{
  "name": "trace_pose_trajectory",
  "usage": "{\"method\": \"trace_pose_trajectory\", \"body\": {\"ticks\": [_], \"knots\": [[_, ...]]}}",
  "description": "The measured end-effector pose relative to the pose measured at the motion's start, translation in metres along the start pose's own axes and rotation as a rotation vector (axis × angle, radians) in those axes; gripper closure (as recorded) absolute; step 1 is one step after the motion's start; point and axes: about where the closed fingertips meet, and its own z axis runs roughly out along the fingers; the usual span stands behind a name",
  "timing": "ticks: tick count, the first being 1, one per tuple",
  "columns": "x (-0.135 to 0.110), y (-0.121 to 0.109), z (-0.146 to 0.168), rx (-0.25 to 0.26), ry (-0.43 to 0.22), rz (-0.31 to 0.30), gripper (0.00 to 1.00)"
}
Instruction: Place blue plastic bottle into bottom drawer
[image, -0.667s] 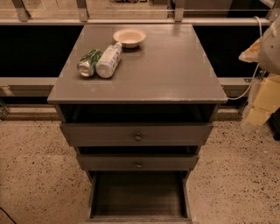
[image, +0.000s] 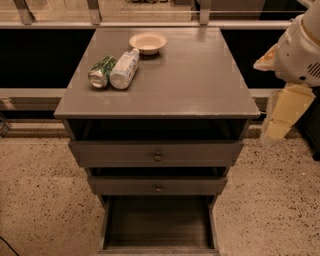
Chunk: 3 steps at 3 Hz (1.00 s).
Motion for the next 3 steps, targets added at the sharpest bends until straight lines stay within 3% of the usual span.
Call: {"method": "trace_pose_trajectory", "body": {"ticks": [1, 2, 3], "knots": [[-0.056, -0.023, 0.026, -0.015, -0.015, -0.201, 0.00], [-0.052, -0.022, 0.022, -0.007, -0.016, -0.184, 0.00], [-0.072, -0.026, 0.025, -0.016, -0.039, -0.278, 0.00]]}}
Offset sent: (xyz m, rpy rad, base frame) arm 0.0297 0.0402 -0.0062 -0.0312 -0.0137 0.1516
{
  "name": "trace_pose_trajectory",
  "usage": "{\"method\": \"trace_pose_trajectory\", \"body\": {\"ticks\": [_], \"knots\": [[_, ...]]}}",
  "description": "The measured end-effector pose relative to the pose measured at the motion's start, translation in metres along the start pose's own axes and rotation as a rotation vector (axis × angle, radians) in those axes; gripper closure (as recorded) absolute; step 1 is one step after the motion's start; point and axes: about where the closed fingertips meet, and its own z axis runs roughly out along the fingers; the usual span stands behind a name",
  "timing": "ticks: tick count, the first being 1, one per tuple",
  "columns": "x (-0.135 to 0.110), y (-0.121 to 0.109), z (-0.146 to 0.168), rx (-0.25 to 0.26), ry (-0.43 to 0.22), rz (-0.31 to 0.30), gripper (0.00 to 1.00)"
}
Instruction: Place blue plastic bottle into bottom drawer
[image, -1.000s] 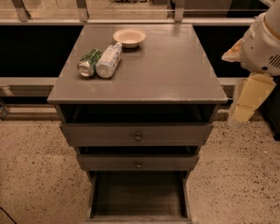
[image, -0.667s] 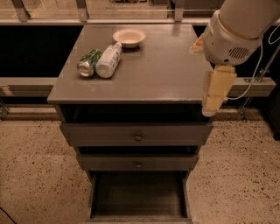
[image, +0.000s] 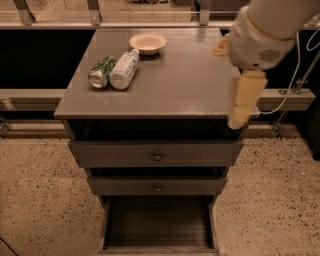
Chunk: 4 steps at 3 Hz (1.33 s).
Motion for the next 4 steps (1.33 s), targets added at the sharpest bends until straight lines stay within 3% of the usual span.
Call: {"method": "trace_pose_trajectory", "body": {"ticks": [1, 2, 4], "knots": [[-0.032, -0.034, 0.033, -0.006, -0.066, -0.196, 0.00], [-0.083, -0.076, 0.068, 0.030, -0.144, -0.488, 0.00], [-0.087, -0.085, 0.066, 0.036, -0.125, -0.584, 0.00]]}}
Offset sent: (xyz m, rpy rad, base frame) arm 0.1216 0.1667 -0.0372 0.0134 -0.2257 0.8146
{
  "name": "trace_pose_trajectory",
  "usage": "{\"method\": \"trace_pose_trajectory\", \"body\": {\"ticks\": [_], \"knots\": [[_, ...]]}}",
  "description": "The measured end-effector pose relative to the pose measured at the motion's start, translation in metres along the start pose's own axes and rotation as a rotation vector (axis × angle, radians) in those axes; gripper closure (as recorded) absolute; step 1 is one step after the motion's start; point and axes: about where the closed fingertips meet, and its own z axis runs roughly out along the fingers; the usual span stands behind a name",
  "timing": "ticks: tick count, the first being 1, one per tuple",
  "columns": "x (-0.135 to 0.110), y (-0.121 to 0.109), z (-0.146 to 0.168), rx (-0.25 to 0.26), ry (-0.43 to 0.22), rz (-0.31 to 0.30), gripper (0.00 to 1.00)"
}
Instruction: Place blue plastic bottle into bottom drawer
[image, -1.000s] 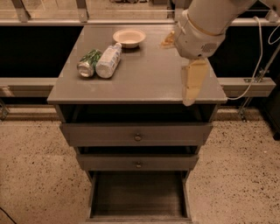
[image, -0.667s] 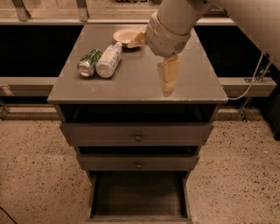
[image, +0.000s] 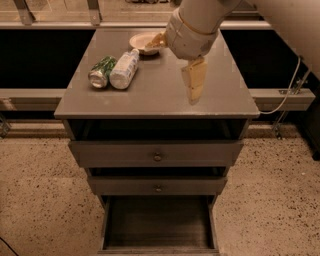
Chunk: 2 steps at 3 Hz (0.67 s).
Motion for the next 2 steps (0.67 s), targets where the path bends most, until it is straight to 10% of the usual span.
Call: {"method": "trace_pose_trajectory", "body": {"ticks": [2], "knots": [[0.024, -0.067, 0.013, 0.022, 0.056, -0.354, 0.00]]}}
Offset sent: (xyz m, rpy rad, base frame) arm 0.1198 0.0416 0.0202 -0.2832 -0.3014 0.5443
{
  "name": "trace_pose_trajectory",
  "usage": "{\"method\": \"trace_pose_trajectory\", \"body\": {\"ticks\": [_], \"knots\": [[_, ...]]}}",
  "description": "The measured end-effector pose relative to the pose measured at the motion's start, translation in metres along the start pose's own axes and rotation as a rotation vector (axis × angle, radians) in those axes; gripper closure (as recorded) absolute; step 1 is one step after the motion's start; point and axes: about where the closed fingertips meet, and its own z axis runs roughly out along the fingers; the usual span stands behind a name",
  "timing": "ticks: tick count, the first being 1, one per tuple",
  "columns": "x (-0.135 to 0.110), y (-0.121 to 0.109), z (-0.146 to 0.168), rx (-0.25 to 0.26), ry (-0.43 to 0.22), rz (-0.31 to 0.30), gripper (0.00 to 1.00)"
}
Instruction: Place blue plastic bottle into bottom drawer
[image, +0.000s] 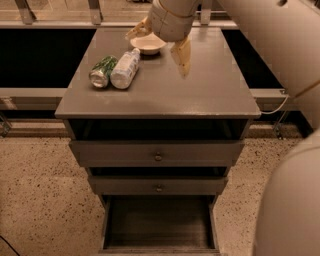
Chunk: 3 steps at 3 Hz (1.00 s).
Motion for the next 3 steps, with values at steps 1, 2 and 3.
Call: {"method": "trace_pose_trajectory", "body": {"ticks": [1, 2, 3], "knots": [[0.0266, -0.0179, 0.0279, -0.121, 0.112, -0.123, 0.00], [0.0321, -0.0222, 0.0304, -0.132, 0.145, -0.135, 0.00], [0.0351, -0.0243, 0.0377, -0.175, 0.131, -0.202, 0.00]]}}
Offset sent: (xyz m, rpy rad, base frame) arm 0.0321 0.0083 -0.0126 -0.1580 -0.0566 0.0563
